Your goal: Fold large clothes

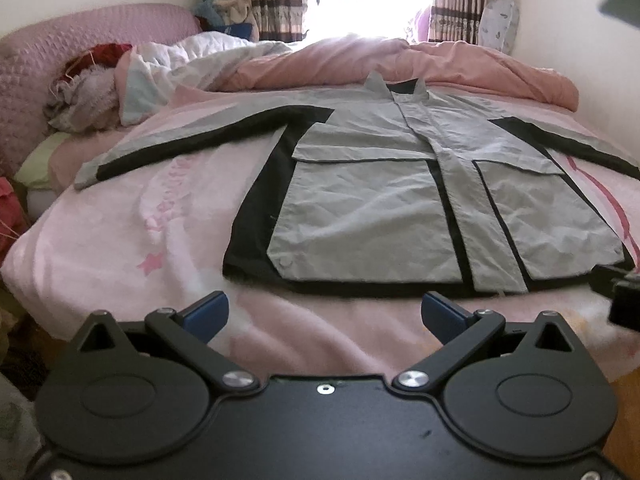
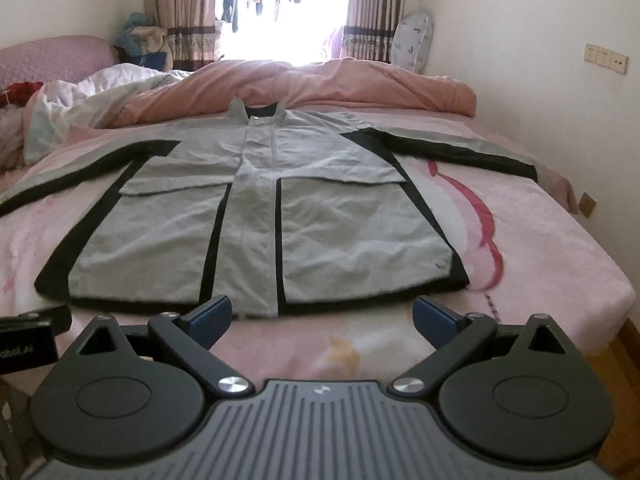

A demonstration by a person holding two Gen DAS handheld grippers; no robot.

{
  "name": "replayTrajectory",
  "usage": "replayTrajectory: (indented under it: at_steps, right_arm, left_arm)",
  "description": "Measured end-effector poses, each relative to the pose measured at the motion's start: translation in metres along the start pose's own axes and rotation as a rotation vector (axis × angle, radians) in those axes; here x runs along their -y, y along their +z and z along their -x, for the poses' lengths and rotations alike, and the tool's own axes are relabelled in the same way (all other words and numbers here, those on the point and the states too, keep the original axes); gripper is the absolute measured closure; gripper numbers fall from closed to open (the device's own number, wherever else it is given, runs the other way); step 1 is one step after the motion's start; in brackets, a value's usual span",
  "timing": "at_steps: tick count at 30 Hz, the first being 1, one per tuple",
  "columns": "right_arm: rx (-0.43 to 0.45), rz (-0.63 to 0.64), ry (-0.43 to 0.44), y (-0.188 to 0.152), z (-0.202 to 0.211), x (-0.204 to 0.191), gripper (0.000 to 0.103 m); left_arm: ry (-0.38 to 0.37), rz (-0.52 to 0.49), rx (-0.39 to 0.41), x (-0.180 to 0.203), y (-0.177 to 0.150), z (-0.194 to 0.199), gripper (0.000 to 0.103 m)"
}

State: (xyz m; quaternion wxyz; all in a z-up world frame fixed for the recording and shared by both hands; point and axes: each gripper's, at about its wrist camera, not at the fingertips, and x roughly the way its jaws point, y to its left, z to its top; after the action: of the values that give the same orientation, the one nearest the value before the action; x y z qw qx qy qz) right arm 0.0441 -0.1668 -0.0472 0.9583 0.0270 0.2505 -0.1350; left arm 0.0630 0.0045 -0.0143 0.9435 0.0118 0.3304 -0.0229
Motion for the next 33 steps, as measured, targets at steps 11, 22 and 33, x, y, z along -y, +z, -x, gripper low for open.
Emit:
replayTrajectory:
  at_steps: [11,22,33]
  right_arm:
    - [0.167,-0.037,0.025,0.108,-0.068,0.002,0.000]
    - [0.052,-0.049,0.136,0.168,-0.201,-0.020,0.000]
    - [-0.056,-0.050,0.113,0.172,-0.265,-0.037,0.000]
  left_arm:
    - [-0.055,0.347,0.084,-0.143,0.106,-0.095,0.000]
    - [0.199,0.878,0.112,-0.342,0.143,-0.235,0.010]
    - [0.241,1.086,0.151,-0.402,0.140,-0.287,0.013]
